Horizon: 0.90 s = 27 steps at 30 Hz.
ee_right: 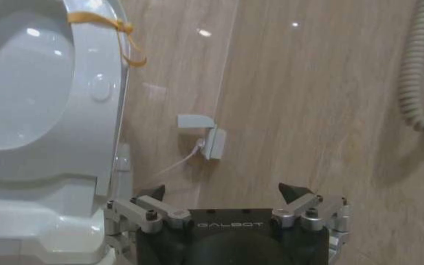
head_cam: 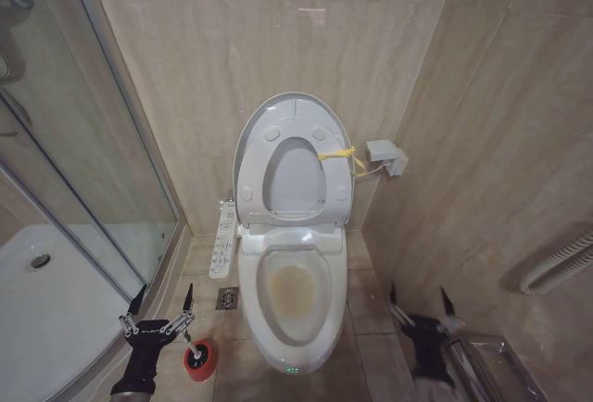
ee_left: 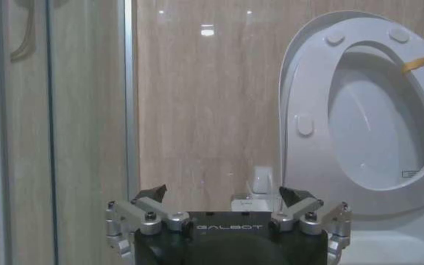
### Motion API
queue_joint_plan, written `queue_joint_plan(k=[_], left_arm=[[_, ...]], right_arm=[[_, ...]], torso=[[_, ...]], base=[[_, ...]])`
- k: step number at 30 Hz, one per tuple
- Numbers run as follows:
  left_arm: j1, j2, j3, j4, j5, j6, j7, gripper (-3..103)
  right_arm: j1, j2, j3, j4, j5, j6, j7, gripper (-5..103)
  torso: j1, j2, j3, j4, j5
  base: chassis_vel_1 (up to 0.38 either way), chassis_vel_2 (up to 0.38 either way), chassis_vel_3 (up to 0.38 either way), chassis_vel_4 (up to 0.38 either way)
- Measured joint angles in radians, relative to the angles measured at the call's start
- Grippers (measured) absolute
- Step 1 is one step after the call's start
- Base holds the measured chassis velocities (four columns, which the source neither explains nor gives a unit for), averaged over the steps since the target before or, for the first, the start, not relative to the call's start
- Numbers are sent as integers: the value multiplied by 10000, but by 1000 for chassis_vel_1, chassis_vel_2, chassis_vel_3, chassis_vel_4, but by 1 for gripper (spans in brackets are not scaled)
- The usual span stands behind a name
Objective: Open the toilet lid, clean the toilet bowl with a toilet brush, close the toilet lid, and flush.
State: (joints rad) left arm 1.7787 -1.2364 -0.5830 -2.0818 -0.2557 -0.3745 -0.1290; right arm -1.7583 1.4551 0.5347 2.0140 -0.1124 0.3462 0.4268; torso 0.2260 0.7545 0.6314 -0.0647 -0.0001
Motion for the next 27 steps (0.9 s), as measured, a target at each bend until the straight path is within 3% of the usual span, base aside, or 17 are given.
queue_joint_plan(k=[3, 12, 27], left_arm=[[0, 0, 0, 0, 0, 0, 0, 100], [0, -1, 0, 0, 0, -1, 0, 100], [0, 0, 0, 0, 0, -1, 0, 100]], right_arm=[[508, 135, 16, -157, 165, 205, -157, 100], [2002, 423, 87, -271, 436, -71, -603, 100], [2836, 60, 73, -468, 1427, -21, -1591, 100]], torso=[[0, 0, 0, 10, 0], [2, -1, 1, 7, 1], [1, -1, 1, 7, 1]], base=[[0, 0, 0, 0], [0, 0, 0, 0], [0, 0, 0, 0]])
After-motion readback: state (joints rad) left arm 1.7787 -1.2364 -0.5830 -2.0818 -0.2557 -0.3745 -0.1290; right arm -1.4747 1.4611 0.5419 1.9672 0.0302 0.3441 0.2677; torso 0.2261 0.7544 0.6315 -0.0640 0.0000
